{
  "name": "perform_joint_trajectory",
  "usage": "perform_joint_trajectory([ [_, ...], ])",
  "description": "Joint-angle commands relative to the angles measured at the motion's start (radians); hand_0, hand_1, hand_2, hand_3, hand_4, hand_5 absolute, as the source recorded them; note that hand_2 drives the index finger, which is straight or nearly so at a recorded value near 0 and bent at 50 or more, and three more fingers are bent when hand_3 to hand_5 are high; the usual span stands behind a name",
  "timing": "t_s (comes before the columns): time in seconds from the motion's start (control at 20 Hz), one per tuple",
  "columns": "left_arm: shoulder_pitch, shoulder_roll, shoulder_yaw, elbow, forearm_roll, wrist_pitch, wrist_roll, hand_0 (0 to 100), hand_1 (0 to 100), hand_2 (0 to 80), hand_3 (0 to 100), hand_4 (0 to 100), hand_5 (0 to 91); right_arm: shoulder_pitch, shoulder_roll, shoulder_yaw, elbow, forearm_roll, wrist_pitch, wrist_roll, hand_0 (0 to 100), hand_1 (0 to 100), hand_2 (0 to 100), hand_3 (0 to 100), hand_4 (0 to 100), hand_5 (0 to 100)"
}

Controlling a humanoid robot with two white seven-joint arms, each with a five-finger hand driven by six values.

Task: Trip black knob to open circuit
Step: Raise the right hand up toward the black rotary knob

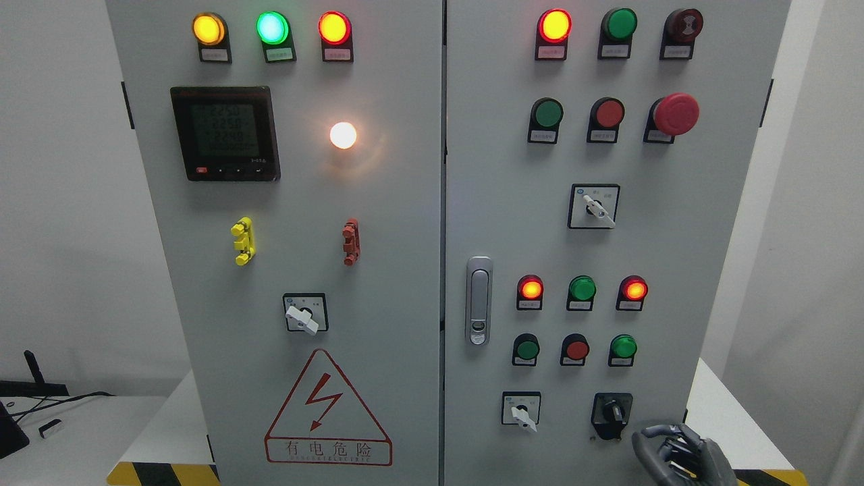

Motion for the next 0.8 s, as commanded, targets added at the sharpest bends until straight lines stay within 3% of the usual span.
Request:
perform_joint_trajectory([
  [0.0, 0.0, 0.0, 0.0, 0.0, -0.031, -0.001, 0.001, 12, 39, 0.0, 0, 0, 0.0, -0.015, 0.026, 0.028, 0.011, 0.002, 0.002, 0.0, 30, 66, 49, 88, 78, 78],
  [0.75, 0.0, 0.0, 0.0, 0.0, -0.031, -0.001, 0.001, 12, 39, 0.0, 0, 0, 0.0, -0.012, 0.038, 0.034, 0.029, 0.002, 0.001, -0.002, 32, 64, 48, 88, 78, 78],
])
